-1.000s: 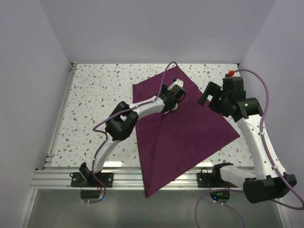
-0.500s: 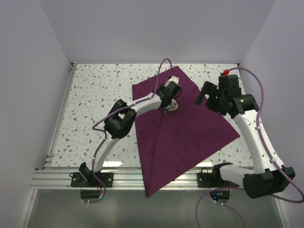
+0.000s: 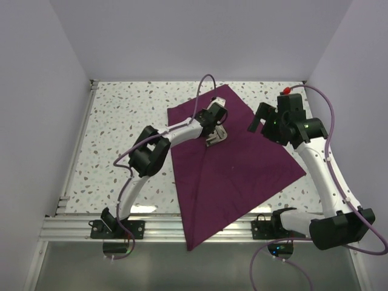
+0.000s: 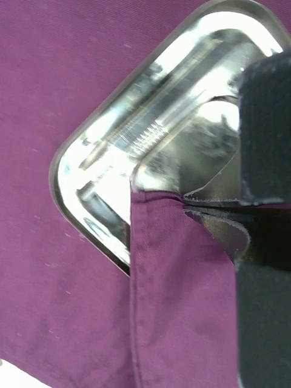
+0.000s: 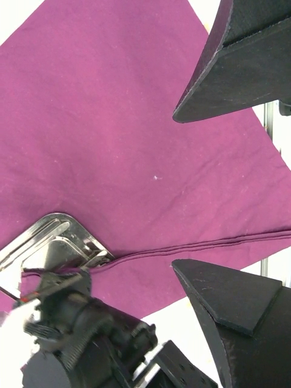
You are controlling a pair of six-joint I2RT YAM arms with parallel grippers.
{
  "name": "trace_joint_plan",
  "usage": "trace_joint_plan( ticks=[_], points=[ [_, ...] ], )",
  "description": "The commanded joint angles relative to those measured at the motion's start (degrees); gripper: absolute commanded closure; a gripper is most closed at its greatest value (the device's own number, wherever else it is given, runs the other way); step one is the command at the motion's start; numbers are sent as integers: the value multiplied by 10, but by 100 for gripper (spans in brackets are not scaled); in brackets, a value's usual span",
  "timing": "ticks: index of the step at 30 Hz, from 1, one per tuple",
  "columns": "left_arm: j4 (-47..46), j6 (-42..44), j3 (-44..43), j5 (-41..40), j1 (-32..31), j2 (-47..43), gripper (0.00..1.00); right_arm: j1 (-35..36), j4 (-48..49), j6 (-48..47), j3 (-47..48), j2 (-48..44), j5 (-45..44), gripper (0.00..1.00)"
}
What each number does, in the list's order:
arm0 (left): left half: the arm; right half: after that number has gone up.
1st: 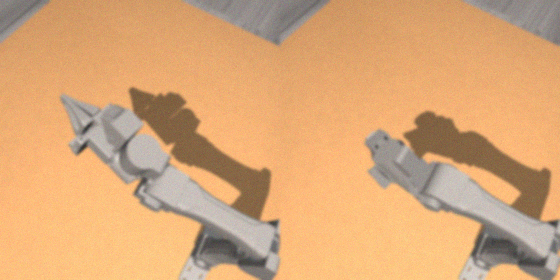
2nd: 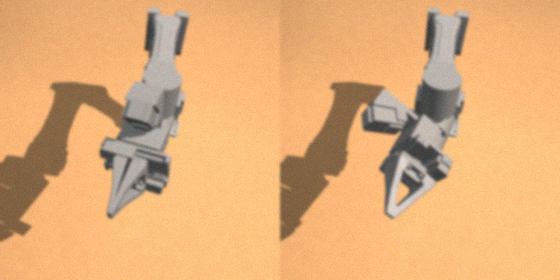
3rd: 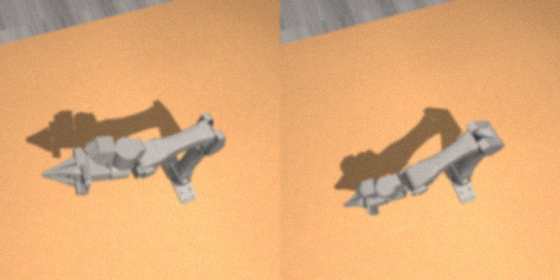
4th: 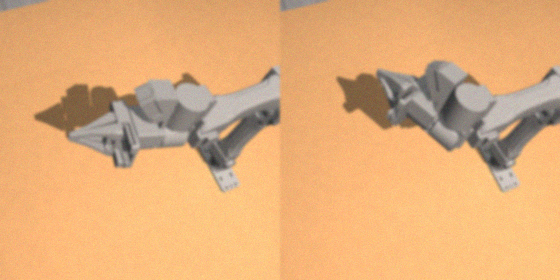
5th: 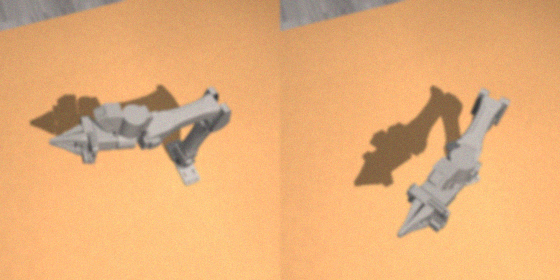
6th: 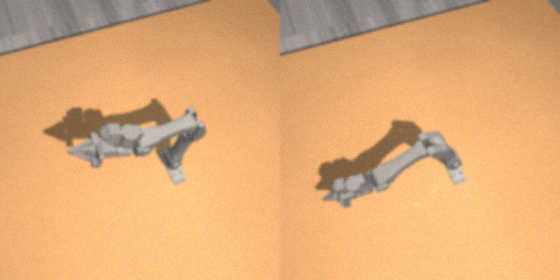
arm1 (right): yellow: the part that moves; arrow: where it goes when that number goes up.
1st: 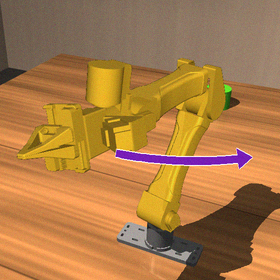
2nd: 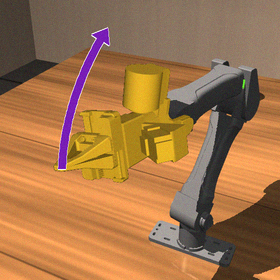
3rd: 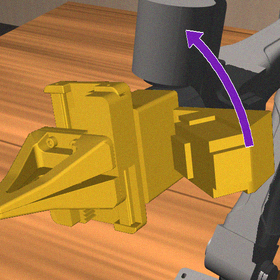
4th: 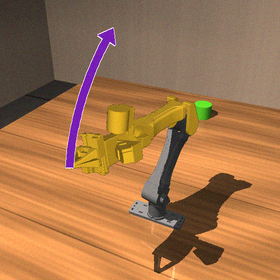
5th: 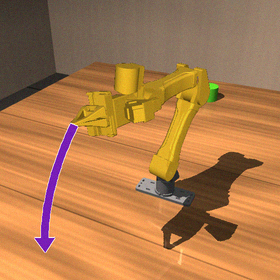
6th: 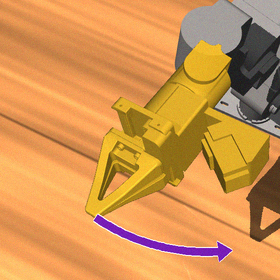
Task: Open and lay out the surgical kit
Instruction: Open the surgical kit at the center of the board.
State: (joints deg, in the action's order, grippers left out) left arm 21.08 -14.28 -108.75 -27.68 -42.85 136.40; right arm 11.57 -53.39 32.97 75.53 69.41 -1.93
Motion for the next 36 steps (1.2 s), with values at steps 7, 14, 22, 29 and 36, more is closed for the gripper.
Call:
trace_joint_plan(
  ticks=[7, 14, 22, 29, 36],
  points=[
    [-4, 33, 95, 18, 71, -205, 100, 2, 41, 4, 18, 13, -2, 2],
    [-22, 32, 213, 24, 175, -319, 100, 2, 79, 24, 28, 49, 3, 2],
    [-32, 19, 355, -25, 305, -362, 100, 2, 108, 32, 101, 147, 7, 2],
    [-68, -10, 441, 7, 407, -362, 100, 2, 123, 40, 108, 191, 18, 3],
    [-76, 6, 333, 46, 474, -263, 100, 1, 130, 41, 89, 202, 18, 3]
  ],
)
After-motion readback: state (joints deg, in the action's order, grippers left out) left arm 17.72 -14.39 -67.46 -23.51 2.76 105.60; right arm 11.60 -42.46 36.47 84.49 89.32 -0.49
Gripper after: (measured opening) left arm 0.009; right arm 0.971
